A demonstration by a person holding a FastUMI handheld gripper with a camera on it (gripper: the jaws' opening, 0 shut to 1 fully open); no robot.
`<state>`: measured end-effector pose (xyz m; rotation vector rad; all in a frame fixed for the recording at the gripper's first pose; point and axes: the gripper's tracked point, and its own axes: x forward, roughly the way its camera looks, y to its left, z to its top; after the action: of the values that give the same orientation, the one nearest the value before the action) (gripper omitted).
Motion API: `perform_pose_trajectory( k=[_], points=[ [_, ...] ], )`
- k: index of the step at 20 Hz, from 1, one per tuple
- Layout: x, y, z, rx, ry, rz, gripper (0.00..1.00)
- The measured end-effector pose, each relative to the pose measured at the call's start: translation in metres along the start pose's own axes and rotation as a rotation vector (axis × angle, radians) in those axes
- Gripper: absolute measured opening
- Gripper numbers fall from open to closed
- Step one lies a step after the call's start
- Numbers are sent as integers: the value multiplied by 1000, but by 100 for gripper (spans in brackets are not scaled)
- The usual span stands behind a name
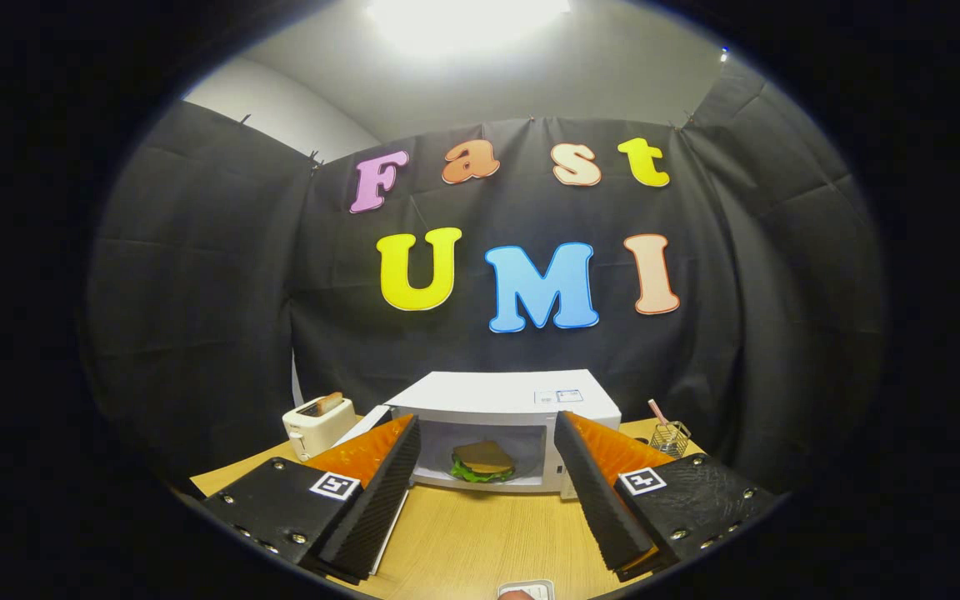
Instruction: Open the microwave, put the food inside, and close the microwave door.
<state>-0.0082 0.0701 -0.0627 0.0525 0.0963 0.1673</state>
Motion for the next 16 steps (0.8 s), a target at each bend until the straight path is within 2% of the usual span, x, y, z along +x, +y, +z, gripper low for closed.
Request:
perform_pose_trajectory(
  k=[2,5,8,9,10,12,13,16],
  points=[
    [-1,10,2,3,-1,37,97],
    [-5,46,5,19,3,162,97],
    [-11,78,16,27,-20,232,24],
    [-12,96,17,30,-20,280,12],
    [-13,117,13,31,-6,346,8],
    [-26,140,-6,18,3,434,8],
    [-20,160,0,7,35,500,0],
    [-28,212,-35,-22,134,654,0]
  ],
)
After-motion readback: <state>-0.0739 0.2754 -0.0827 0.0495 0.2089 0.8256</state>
